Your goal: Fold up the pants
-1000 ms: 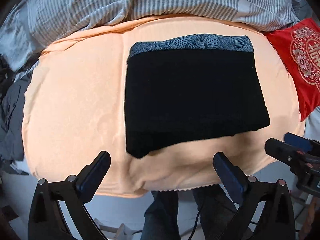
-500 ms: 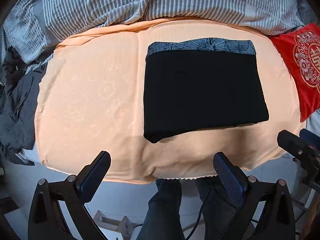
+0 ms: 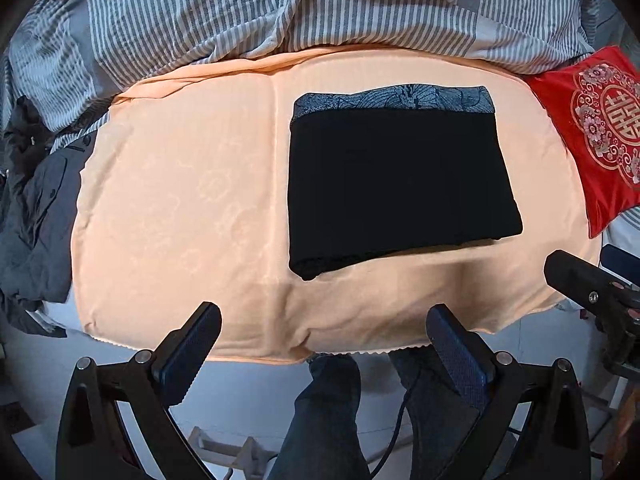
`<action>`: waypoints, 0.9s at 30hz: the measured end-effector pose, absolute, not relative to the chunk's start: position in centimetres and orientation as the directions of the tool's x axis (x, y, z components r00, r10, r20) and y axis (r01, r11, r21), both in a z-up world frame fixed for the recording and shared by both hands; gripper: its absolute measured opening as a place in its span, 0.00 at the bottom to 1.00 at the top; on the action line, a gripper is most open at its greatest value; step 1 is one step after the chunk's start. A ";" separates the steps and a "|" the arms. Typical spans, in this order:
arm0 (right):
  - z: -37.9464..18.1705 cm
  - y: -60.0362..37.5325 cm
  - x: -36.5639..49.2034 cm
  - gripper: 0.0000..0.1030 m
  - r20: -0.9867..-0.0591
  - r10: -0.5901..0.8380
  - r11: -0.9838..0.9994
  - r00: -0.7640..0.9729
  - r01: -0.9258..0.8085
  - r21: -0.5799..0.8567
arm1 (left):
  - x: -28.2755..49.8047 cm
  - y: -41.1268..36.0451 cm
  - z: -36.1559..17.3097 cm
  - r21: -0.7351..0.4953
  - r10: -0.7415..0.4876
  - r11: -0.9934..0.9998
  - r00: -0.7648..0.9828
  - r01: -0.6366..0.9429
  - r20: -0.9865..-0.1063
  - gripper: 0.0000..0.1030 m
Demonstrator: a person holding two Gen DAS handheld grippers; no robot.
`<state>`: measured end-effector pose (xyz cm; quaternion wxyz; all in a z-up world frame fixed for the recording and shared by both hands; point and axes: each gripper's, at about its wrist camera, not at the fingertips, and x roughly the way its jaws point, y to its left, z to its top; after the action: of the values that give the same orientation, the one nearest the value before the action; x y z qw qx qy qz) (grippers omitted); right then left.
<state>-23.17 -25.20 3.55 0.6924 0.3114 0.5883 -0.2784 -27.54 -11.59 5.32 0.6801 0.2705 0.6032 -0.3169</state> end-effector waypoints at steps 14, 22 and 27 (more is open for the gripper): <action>4.5 -24.7 -23.1 1.00 -0.986 -0.010 0.652 0.167 0.748 0.121 | -27.4 -11.9 6.0 -0.044 -0.135 0.657 0.060 0.753 -0.989 1.00; 4.6 -24.9 -22.9 1.00 -0.987 -0.010 0.654 0.162 0.747 0.116 | -27.2 -11.9 6.2 -0.045 -0.142 0.656 0.065 0.753 -0.988 1.00; 4.5 -24.8 -22.8 1.00 -0.987 -0.006 0.651 0.159 0.750 0.117 | -27.1 -11.9 6.0 -0.059 -0.147 0.659 0.051 0.750 -0.988 1.00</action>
<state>-22.78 -24.78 4.52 0.6924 0.3161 0.5885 -0.2728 -27.08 -11.91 6.03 0.6807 0.2491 0.6051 -0.3293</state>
